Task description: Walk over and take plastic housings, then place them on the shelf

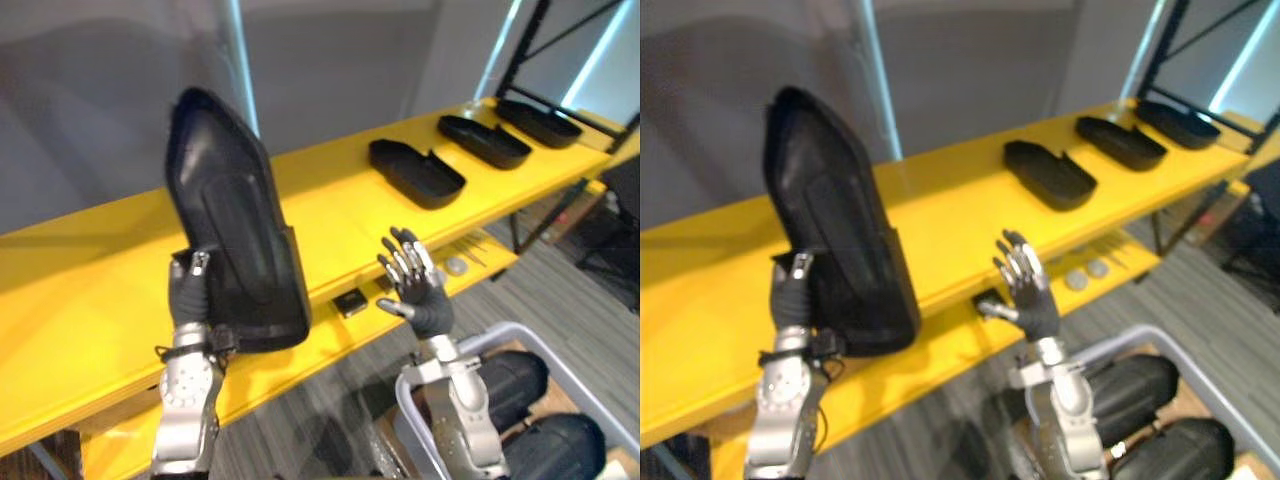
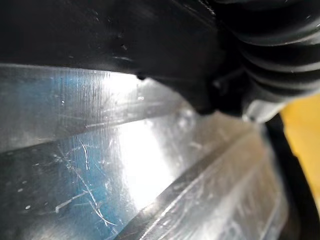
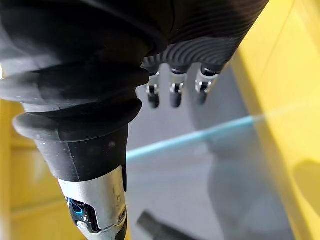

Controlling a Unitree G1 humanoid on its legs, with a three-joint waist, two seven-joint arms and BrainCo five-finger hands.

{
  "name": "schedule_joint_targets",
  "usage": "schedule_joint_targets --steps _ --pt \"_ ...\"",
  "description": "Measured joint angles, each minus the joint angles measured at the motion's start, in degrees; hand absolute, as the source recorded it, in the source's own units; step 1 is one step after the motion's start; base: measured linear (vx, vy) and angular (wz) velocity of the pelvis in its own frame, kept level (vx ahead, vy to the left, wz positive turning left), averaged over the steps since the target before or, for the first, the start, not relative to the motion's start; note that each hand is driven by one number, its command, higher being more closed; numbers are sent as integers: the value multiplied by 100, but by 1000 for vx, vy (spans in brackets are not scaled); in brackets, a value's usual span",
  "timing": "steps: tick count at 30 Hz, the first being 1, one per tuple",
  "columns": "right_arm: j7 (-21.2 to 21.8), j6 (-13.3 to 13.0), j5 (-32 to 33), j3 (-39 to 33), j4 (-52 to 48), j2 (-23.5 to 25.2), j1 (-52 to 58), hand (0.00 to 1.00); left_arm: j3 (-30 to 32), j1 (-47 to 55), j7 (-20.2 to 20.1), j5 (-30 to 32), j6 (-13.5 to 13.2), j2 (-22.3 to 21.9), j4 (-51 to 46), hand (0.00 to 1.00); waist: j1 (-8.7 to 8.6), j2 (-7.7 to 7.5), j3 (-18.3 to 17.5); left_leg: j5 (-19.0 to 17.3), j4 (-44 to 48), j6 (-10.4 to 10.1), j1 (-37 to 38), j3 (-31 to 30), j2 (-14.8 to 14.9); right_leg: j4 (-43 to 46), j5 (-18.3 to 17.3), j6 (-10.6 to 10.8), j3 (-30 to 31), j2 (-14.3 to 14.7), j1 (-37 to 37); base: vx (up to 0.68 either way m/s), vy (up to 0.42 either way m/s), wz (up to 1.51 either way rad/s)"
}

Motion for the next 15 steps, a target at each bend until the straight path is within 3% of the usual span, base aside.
schedule_joint_targets --steps 3,10,15 --pt "2 121 -65 2 -16 -13 29 0 55 -674 198 -1 334 121 1049 100 -165 28 -25 -2 -47 -13 138 264 78 -41 75 -49 253 108 -11 -11 -23 -47" --pt "133 546 -282 -2 -206 -195 480 0 680 -2297 984 -81 635 849 3166 100 -619 96 23 -6 -114 -20 280 855 157 -56 207 -73 818 256 -207 -33 -23 -42" --pt "351 699 -321 -49 -207 -292 876 0 1197 -3241 1468 -603 875 1343 4246 100 -932 207 100 -16 -123 -35 304 1167 180 -58 277 -75 1120 315 -340 -43 -15 -31"
